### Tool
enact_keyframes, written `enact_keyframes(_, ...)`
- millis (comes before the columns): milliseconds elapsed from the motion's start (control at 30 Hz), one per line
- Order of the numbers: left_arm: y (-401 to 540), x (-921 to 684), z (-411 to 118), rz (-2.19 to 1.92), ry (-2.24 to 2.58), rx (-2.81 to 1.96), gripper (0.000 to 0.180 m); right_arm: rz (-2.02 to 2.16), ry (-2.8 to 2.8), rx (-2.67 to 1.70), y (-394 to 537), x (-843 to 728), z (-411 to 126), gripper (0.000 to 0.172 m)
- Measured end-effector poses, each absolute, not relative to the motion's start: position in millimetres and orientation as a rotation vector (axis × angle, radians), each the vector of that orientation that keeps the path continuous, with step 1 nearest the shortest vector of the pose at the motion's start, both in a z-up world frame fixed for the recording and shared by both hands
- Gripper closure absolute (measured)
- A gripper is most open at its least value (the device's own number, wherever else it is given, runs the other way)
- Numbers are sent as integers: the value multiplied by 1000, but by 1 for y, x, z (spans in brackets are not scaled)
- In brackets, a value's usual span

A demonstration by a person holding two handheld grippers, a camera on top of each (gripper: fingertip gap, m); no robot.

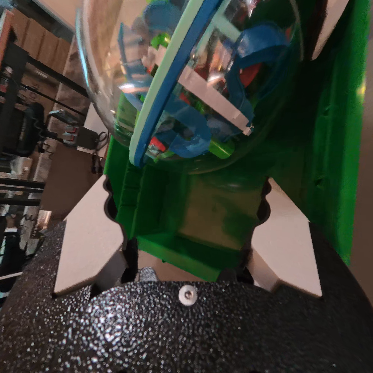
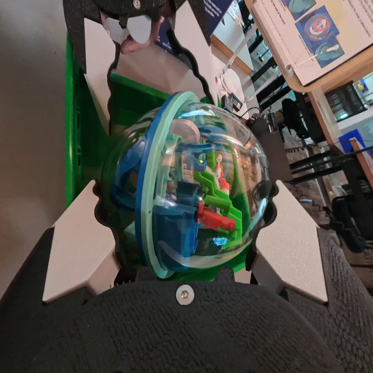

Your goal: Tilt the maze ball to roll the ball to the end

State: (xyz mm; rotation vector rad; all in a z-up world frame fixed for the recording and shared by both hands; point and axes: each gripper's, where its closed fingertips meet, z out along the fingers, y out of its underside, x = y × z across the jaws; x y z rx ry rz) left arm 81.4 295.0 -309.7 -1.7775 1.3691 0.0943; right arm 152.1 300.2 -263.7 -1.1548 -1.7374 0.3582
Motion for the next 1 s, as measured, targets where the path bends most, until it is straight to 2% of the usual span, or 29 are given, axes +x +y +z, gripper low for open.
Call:
enact_keyframes(167,306,92,-321,54,1399,-1783,30,412,-1699,-1220,307,156,-267,11)
enact_keyframes(567,329,114,-336,-17,1415,-1712,27,522,-1666,-1457,322,178,-287,10)
enact_keyframes(733,336,120,-344,-106,1408,-1716,24,577,-1632,-1488,325,179,-290,10)
enact_keyframes(1000,350,118,-341,-16,1423,-1642,23,525,-1637,-1460,332,178,-290,11)
